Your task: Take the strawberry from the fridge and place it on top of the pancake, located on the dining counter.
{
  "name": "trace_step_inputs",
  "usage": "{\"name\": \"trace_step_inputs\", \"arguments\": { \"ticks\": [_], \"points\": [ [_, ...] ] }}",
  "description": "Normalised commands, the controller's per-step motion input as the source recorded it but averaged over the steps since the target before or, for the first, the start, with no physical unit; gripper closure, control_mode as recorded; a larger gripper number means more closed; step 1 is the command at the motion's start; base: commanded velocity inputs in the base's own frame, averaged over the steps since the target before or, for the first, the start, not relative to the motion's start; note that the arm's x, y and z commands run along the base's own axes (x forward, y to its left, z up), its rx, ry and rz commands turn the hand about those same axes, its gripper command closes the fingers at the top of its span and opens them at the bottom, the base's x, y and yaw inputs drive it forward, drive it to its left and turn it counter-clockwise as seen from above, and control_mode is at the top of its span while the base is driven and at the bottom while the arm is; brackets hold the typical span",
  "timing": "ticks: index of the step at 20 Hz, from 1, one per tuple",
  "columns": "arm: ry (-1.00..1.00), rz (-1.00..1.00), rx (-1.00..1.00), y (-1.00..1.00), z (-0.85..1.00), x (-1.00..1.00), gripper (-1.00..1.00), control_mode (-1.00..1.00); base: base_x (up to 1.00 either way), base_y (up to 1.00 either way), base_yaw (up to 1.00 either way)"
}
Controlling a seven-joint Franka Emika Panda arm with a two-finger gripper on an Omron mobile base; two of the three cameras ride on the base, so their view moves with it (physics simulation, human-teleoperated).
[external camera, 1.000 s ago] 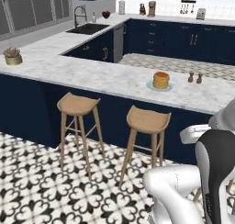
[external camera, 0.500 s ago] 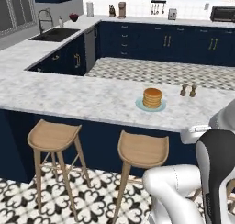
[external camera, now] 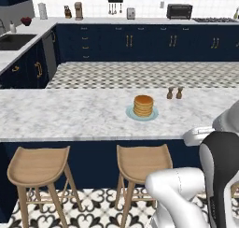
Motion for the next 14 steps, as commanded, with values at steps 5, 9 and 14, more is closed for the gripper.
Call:
{"name": "trace_step_inputs", "arguments": {
  "ticks": [5,9,14],
  "points": [
    [0.00,-0.02,0.00,0.08,0.02,0.20,1.00,-1.00,0.80,0.48,-0.21],
    [0.00,0.03,0.04,0.05,0.50,1.00,1.00,-1.00,0.00,0.00,0.00],
    [0.02,0.08,0.06,-0.01,0.14,1.00,1.00,-1.00,0.00,0.00,0.00]
  ]
}}
